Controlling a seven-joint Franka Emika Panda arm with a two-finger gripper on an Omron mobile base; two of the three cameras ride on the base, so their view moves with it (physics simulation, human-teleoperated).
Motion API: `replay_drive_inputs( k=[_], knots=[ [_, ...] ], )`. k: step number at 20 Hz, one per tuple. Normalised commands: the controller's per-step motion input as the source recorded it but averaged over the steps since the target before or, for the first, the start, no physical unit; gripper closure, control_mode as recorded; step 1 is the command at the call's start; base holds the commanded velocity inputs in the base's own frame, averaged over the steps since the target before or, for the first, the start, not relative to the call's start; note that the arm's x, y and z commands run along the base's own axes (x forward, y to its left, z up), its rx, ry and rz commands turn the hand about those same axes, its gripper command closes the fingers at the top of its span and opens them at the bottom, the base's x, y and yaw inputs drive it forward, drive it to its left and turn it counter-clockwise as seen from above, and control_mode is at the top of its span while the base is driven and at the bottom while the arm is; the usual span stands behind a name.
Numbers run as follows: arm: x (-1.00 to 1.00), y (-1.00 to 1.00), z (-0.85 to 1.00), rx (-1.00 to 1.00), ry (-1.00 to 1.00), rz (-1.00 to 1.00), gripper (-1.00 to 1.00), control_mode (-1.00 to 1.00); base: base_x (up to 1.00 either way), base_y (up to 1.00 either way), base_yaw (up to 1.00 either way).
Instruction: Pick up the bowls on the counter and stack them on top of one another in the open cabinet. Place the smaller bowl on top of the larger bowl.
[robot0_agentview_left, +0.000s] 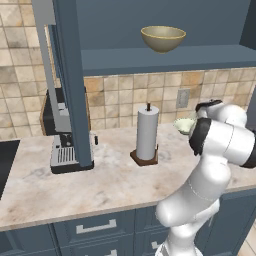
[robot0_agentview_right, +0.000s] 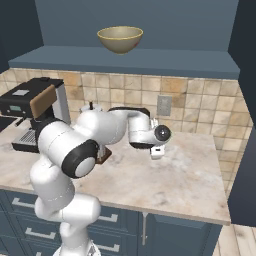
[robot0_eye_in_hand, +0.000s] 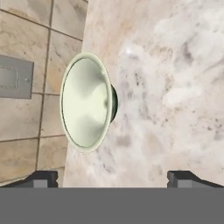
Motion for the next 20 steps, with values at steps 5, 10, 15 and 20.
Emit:
replay_drive_inputs(
  k=[5,10,15,20],
  knots=[
    [0.32,-0.05,-0.20,0.00,0.00,0.01,-1.00,-1.00,0.00,0.00,0.00],
    [0.33,-0.06,-0.14,0.00,0.00,0.01,-1.00,-1.00,0.00,0.00,0.00],
    [0.33,-0.07,-0.13,0.00,0.00,0.01,-1.00,-1.00,0.00,0.00,0.00],
    [0.34,-0.09,-0.14,0.00,0.00,0.00,-1.00,-1.00,0.00,0.00,0.00]
  ],
)
